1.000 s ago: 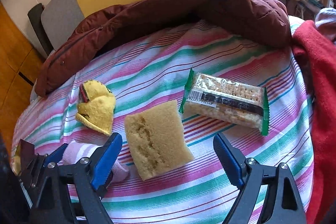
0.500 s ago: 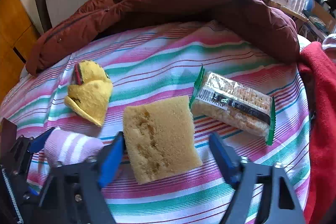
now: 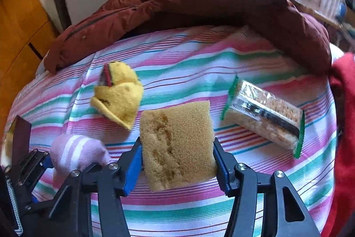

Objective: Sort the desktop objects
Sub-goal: 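Carry the yellow sponge and pink sock to the gold tray and release both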

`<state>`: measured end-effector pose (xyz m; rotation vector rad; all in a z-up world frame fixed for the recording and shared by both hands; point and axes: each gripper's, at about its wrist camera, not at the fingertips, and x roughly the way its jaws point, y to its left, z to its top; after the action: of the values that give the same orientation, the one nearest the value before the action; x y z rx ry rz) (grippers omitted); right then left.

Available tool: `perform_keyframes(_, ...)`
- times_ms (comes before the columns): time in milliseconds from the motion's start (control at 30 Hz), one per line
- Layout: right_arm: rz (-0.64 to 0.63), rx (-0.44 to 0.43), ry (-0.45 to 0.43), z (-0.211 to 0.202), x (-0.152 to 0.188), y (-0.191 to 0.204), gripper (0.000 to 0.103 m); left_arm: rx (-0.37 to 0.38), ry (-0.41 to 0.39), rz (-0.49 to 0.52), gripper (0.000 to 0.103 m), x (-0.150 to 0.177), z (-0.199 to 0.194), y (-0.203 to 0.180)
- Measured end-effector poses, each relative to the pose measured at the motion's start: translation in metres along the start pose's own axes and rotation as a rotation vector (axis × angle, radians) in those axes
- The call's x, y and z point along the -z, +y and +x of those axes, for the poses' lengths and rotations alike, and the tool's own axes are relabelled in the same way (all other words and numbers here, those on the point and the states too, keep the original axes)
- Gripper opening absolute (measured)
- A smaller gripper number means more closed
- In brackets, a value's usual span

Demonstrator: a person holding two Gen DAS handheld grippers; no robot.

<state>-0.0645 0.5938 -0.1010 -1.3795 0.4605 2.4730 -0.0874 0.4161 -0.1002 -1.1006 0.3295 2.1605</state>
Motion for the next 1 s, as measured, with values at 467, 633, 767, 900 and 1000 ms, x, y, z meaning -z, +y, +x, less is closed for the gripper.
perform_keyframes(467, -0.063, -0.046, -0.028, -0.008, 0.0, 0.02, 0.058, -0.1, -0.046, -0.052, 0.051, 0.035, -0.057, 0.033)
perform_keyframes(633, -0.09, -0.068, -0.046, -0.017, 0.003, 0.026, 0.058, -0.131, -0.098, -0.053, 0.051, 0.036, -0.092, 0.039)
perform_keyframes(767, -0.085, -0.061, -0.065, -0.023, 0.004, 0.026, 0.058, -0.155, -0.147, -0.056, 0.051, 0.035, -0.119, 0.046)
perform_keyframes(900, -0.037, -0.051, -0.086, -0.029, 0.003, 0.016, 0.058, -0.181, -0.178, -0.057, 0.051, 0.039, -0.141, 0.054)
perform_keyframes(1000, -0.008, -0.053, -0.105, -0.035, 0.004, 0.01, 0.058, -0.198, -0.184, -0.074, 0.051, 0.043, -0.152, 0.063)
